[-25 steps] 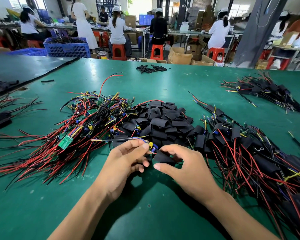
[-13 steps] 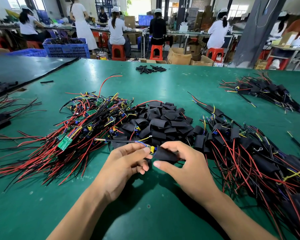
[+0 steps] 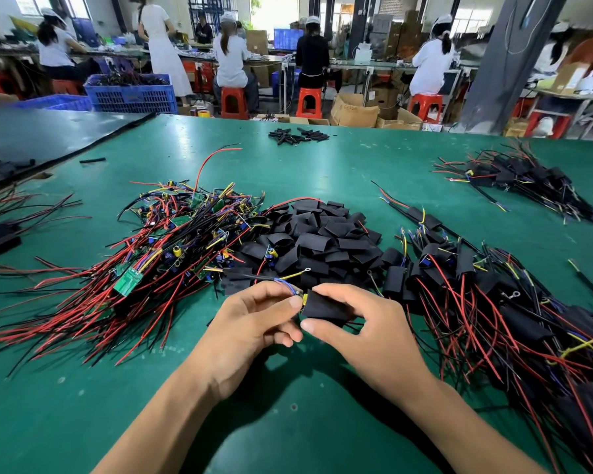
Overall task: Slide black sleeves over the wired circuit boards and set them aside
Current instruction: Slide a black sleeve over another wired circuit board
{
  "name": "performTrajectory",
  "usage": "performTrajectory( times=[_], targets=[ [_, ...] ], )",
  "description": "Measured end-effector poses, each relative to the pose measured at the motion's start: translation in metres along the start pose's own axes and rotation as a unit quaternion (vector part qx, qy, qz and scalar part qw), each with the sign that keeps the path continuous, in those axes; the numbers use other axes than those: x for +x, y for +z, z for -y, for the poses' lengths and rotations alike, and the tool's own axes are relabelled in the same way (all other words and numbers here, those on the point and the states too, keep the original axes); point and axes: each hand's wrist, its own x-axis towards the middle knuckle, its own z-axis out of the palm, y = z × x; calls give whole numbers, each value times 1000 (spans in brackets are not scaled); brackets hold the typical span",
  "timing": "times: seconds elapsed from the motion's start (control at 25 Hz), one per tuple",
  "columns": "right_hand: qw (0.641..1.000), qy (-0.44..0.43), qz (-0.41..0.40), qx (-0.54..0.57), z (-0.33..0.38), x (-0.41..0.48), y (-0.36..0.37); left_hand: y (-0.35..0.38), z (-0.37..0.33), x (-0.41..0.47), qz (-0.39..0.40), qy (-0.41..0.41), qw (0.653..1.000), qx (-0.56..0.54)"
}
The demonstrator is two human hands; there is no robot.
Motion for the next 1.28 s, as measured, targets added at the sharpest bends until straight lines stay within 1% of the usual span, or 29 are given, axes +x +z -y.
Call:
performTrajectory(
  times=[0.08, 0.12, 0.2, 0.28, 0.32, 0.36, 0.44, 0.48, 0.52, 0.6, 0.68, 0.8, 0.92, 1.0, 1.12, 1.28],
  targets=[
    [999, -11, 1, -47, 2, 0, -1, 0, 0, 0, -16, 10, 1000, -4],
    [996, -34, -13, -82, 3, 0, -1, 0, 0, 1, -24, 16, 1000, -11],
    [982, -103, -90, -128, 4, 1, 0, 0, 0, 2, -38, 28, 998, -40],
    [971, -139, -171, -93, 6, 2, -3, 0, 0, 4, -48, 34, 996, -72],
    [974, -131, -175, -53, 6, 2, -5, 1, 1, 5, -49, 36, 995, -81],
    [982, -101, -159, -18, 7, 2, -6, 1, 2, 5, -47, 38, 995, -84],
    [996, 3, -86, 37, 8, 1, -4, 2, 3, 4, -39, 43, 996, -73],
    [993, 62, -60, 79, 11, 1, -1, 3, 4, 4, -37, 45, 996, -69],
    [983, 119, -45, 134, 12, 3, 3, 4, 4, 3, -40, 44, 996, -67],
    [944, 219, -30, 246, 14, 8, 5, 4, 3, 3, -46, 38, 996, -68],
    [907, 280, -14, 314, 14, 12, 3, 5, 3, 3, -44, 32, 997, -62],
    [883, 298, 5, 364, 13, 13, 1, 6, 3, 2, -38, 18, 998, -55],
    [848, 273, 4, 455, 14, 13, 0, 8, 3, 3, -35, 0, 998, -55],
    [831, 258, 14, 492, 15, 12, -2, 9, 2, 3, -40, 2, 998, -51],
    [830, 238, 14, 505, 17, 12, -2, 10, 2, 2, -51, 12, 998, -33],
    [840, 220, 15, 496, 18, 11, -3, 10, 2, 1, -48, 8, 998, -30]
  ],
)
